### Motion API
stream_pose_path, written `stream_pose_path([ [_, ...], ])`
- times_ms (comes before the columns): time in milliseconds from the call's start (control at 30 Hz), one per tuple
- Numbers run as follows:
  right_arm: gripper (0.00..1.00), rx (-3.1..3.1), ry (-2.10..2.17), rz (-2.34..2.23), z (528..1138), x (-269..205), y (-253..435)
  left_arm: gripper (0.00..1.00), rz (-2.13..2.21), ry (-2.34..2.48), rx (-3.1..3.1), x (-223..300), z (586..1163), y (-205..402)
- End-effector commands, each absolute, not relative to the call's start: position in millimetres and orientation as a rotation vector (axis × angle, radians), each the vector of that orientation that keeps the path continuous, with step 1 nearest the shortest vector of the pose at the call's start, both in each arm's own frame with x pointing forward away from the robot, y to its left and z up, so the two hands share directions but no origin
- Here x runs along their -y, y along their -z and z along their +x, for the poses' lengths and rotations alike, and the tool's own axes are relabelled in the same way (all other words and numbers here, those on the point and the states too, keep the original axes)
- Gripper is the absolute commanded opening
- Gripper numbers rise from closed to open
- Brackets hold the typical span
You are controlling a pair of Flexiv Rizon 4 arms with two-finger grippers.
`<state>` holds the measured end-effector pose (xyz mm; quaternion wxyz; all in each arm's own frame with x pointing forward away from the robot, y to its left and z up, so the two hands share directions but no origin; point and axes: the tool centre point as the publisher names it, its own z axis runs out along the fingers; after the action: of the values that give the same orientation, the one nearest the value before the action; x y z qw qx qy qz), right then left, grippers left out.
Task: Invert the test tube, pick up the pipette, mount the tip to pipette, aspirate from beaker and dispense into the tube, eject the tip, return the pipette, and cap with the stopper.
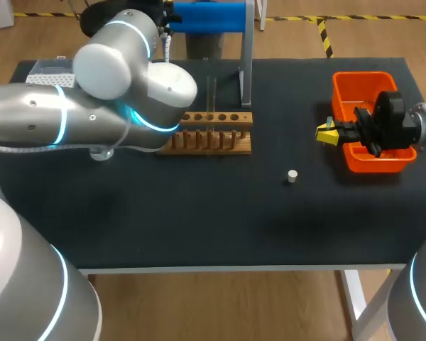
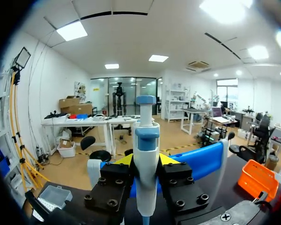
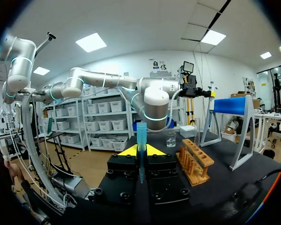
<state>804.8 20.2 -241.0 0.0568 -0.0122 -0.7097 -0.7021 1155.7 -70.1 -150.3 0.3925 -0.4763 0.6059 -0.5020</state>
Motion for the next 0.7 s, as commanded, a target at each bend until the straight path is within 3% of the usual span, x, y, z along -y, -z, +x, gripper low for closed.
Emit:
stream_pose_path([
  [33, 0.0, 2.154, 2.128, -0.036, 803.9, -18.9, 240.7, 0.0, -1.105, 1.4, -1.73, 55.1, 1130.4, 128.9],
  [267, 0.0, 2.154, 2.128, -0.036, 803.9, -18.9, 240.7, 0.0, -0.954, 1.556, -1.893, 60.4, 1103.0, 112.4],
  [700, 0.0, 2.154, 2.128, -0.036, 803.9, -18.9, 240.7, 0.0, -0.954, 1.556, -1.893, 60.4, 1103.0, 112.4],
])
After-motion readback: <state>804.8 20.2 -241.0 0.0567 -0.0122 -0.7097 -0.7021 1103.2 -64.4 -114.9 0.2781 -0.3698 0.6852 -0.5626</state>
